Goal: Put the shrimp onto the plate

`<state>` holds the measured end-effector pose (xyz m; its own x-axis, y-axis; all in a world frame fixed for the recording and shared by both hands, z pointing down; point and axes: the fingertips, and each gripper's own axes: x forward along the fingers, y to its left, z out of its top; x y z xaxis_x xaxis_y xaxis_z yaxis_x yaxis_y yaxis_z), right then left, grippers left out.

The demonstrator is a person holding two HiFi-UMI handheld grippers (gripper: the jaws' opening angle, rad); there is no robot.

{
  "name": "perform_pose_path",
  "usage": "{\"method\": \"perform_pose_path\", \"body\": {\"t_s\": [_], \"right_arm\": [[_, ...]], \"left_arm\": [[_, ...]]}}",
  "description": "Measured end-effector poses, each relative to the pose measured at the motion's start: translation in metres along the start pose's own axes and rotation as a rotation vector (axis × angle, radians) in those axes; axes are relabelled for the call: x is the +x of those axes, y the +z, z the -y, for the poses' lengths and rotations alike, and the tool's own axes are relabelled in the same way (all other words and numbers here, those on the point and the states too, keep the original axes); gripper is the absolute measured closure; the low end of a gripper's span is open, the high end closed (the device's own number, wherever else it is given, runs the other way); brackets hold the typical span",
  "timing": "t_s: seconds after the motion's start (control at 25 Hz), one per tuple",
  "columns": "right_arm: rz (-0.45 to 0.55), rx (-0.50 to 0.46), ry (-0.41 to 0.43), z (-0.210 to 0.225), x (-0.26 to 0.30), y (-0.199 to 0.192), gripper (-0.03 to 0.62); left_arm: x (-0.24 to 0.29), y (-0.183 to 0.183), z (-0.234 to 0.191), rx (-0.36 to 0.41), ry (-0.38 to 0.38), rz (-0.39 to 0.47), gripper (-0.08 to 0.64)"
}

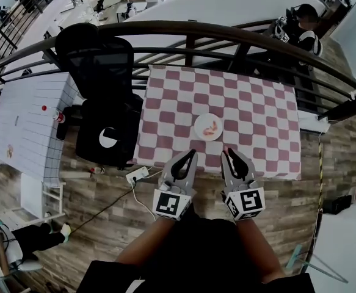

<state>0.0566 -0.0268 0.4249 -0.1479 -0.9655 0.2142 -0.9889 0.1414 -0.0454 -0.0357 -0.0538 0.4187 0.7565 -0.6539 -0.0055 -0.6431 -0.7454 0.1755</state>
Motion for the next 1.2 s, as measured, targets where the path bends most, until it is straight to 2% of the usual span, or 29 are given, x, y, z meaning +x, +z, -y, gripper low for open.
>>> {"method": "perform_pose_path", "body": {"t_s": [0.16, 0.64, 0.8, 1.2], "right_arm": [[0.001, 0.012, -0.009, -0.008, 0.026, 0.002, 0.535], [-0.053, 0.01, -0.003, 0.0, 0.061, -0.005, 0.535], [-0.063, 0.009, 0.011, -0.001, 0.068, -0.008, 0.535], [-0.124, 0.009, 0.04, 0.027, 0.091, -0.04, 0.535]], "left_arm": [[0.012, 0.001, -0.02, 0.005, -0.015, -0.016, 0.552], [0.028, 0.002, -0.041, -0.014, -0.017, -0.016, 0.552], [0.029, -0.003, -0.043, -0.042, -0.027, -0.016, 0.552], [0.053, -0.028, -0.042, -0.012, -0.003, -0.062, 0.552]]}}
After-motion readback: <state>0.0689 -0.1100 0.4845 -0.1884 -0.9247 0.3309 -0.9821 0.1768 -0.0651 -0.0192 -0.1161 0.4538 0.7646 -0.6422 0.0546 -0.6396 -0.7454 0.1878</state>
